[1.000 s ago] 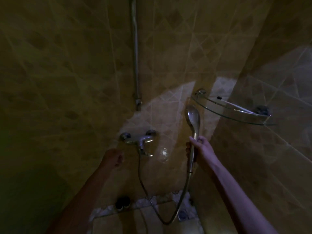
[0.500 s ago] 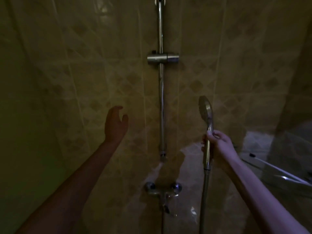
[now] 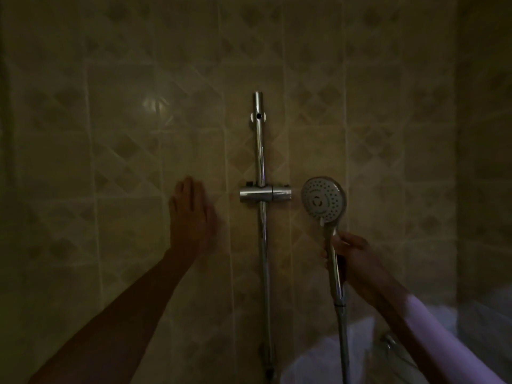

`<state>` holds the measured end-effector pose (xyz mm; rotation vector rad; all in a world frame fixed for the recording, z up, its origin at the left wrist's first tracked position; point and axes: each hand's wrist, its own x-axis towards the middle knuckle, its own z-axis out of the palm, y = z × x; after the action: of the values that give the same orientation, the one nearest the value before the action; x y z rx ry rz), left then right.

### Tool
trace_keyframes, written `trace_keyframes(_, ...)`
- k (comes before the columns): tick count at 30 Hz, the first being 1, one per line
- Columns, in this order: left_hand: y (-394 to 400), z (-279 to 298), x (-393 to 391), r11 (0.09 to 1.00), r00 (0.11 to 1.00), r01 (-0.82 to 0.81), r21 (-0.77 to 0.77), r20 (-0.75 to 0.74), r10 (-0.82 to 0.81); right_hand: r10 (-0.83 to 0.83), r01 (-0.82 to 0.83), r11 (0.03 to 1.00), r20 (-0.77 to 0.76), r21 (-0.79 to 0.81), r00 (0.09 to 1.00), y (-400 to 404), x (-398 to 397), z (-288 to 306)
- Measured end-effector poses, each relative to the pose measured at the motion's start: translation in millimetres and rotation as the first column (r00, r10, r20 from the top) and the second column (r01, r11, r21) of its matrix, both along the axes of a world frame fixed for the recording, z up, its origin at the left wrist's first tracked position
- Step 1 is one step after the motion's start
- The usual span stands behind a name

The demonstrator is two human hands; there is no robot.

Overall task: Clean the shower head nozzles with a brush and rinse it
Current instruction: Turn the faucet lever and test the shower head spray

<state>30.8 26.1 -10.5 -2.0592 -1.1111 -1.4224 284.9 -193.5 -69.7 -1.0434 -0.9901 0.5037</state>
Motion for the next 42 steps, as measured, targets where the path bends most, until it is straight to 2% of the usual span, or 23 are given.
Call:
trace_keyframes(5, 39.5, -21.4, 13.0, 0.989, 0.995, -0.081, 0.125, 0.071, 0.073, -0.054, 0.049, 0.997, 0.078, 0.065, 0.996, 8.5, 7.8, 38.8)
trace_keyframes(9, 61.9, -30.7, 19.7, 0.959, 0.986, -0.108, 0.260, 0.150, 0.070, -0.105, 0.092, 0.990, 0.125, 0.104, 0.987, 6.7, 17.0, 76.9)
trace_keyframes(12, 63.4, -32.6, 19.5, 0.946, 0.983, -0.125, 0.298, 0.165, 0.078, -0.127, 0.115, 0.989, 0.136, 0.094, 0.983, 13.8, 12.9, 112.9)
trace_keyframes(16, 67.3, -31.9, 20.8, 0.923, 0.979, -0.143, 0.358, 0.191, 0.078, -0.033, 0.024, 0.993, 0.081, 0.114, 0.996, 29.1, -0.2, 159.1)
trace_keyframes(22, 73.2, -32.6, 21.5, 0.908, 0.976, -0.131, 0.398, 0.214, 0.047, 0.104, -0.109, 0.966, 0.033, 0.235, 0.994, 50.7, -22.6, 206.9)
trace_keyframes(27, 77.3, -34.6, 21.3, 0.901, 0.974, -0.138, 0.411, 0.219, 0.049, 0.134, -0.155, 0.946, 0.093, 0.284, 0.987, 69.1, -33.0, 224.9)
trace_keyframes(32, 75.4, -34.5, 21.1, 0.903, 0.976, -0.138, 0.407, 0.214, 0.053, 0.061, -0.095, 0.951, 0.120, 0.296, 0.991, 76.8, -33.7, 239.2)
trace_keyframes(37, 70.6, -33.0, 19.8, 0.903, 0.977, -0.134, 0.409, 0.204, 0.053, 0.144, -0.144, 0.936, 0.025, 0.322, 0.989, 81.6, -34.6, 236.7)
trace_keyframes(42, 61.0, -31.0, 18.3, 0.911, 0.976, -0.140, 0.387, 0.210, 0.060, 0.245, -0.232, 0.916, 0.002, 0.328, 0.969, 93.9, -40.3, 225.9)
